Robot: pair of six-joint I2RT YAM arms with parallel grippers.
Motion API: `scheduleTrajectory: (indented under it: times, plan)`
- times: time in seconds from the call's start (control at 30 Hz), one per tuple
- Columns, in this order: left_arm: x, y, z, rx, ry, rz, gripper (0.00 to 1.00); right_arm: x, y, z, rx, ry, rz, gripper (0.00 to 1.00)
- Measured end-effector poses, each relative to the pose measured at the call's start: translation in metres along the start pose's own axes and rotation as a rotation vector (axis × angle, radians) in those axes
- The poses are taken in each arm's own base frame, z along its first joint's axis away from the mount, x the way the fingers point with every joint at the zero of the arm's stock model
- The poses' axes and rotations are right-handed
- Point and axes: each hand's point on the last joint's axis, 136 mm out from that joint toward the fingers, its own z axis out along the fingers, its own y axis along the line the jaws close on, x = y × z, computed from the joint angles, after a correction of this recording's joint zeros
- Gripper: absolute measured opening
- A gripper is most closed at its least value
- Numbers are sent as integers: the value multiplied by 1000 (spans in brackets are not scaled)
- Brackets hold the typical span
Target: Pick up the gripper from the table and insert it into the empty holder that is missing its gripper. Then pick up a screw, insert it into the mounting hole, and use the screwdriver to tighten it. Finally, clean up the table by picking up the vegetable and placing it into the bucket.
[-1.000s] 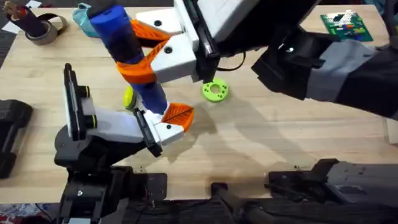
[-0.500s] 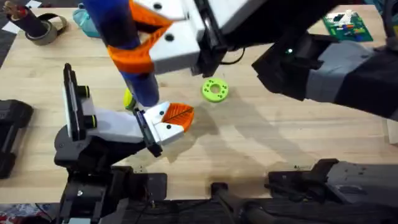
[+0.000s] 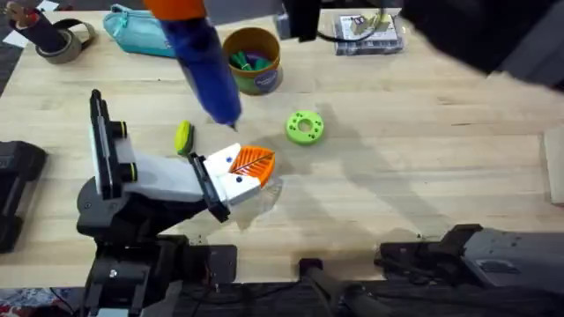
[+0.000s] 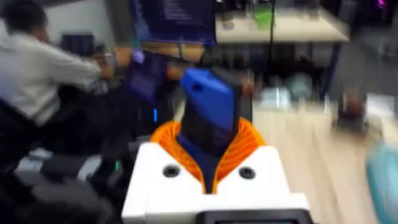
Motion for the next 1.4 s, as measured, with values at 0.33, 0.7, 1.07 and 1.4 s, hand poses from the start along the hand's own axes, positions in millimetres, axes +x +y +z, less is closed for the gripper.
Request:
scheduleTrajectory:
  times: [0.33,0.7,1.07,1.4]
  plan:
    - [0,0,0,0,0,0,11,45,-47,-59,315,347,24,45]
    - [0,0,0,0,0,0,11,103,-94,-152,698,746,-6,46]
    - [0,0,0,0,0,0,11,179,-88,-229,663,1214,37,44]
    - [0,1,0,-8,-1,0,6,272,-135,-302,638,1407,219,43]
